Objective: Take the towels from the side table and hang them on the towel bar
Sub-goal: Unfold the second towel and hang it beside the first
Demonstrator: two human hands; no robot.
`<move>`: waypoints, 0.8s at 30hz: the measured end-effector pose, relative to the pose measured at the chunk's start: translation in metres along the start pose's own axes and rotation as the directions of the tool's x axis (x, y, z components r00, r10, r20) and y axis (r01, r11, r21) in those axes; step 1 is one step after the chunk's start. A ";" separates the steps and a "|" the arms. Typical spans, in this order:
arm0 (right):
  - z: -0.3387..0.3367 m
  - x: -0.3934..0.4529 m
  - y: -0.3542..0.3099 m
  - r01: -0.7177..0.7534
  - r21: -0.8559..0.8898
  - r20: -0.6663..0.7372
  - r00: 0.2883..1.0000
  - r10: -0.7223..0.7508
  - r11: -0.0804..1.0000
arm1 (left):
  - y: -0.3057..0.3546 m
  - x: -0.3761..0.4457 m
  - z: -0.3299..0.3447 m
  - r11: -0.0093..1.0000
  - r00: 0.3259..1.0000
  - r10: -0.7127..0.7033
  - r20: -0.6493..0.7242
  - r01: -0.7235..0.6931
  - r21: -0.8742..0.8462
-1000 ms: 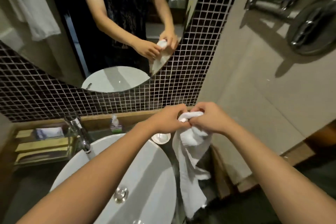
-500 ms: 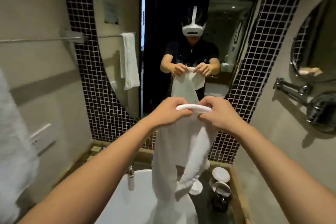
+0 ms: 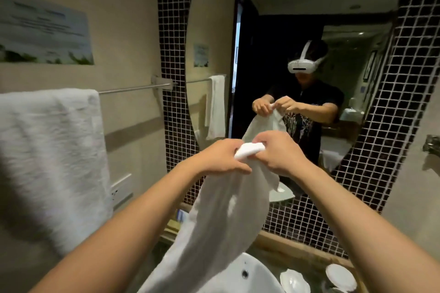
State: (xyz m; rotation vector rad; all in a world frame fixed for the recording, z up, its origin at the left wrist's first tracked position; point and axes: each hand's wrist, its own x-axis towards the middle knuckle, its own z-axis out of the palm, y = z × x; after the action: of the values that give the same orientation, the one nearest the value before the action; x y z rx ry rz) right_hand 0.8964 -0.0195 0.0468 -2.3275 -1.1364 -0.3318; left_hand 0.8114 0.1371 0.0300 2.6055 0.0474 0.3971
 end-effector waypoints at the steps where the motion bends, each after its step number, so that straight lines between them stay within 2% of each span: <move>1: 0.002 0.006 -0.009 0.018 0.017 -0.006 1.000 -0.017 1.000 | 0.002 0.002 -0.001 1.000 0.999 0.016 -0.039 -0.017 -0.016; 5: 0.005 0.024 -0.020 0.058 0.206 -0.091 0.995 -0.040 0.977 | -0.014 0.010 -0.023 0.991 0.986 0.024 -0.165 -0.045 -0.129; 7: 0.009 0.026 -0.013 0.016 0.324 -0.016 1.000 -0.012 0.946 | -0.026 0.010 -0.035 0.969 0.974 -0.017 -0.225 -0.039 -0.242; 10: 0.031 0.027 0.001 -0.038 0.318 0.111 0.994 0.003 0.947 | -0.035 0.008 -0.049 0.893 0.948 -0.089 -0.306 -0.061 -0.447; 13: 0.047 0.032 0.001 -0.055 0.326 0.049 0.998 0.041 0.944 | -0.045 0.011 -0.058 0.851 0.947 -0.084 -0.309 -0.093 -0.516; 16: 0.048 0.038 -0.010 -0.084 0.414 -0.042 0.993 0.112 0.906 | -0.052 0.014 -0.053 0.802 0.952 -0.070 -0.300 -0.125 -0.584; 19: 0.046 0.041 -0.017 -0.118 0.499 -0.089 0.979 0.186 0.859 | -0.050 0.017 -0.047 0.678 0.939 -0.159 -0.305 -0.121 -0.725; 22: 0.047 0.032 -0.019 -0.127 0.596 -0.092 0.970 0.225 0.793 | -0.044 0.023 -0.045 0.637 0.926 -0.175 -0.336 -0.153 -0.755; 24: 0.053 0.024 -0.015 -0.134 0.558 -0.053 0.979 0.196 0.819 | -0.039 0.024 -0.045 0.643 0.915 -0.176 -0.363 -0.172 -0.746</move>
State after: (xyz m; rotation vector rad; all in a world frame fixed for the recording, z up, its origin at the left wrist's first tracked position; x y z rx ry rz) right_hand 0.8986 0.0333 0.0177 -1.8454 -0.8270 -0.0460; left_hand 0.8232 0.1948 0.0555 1.6290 0.0150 0.7651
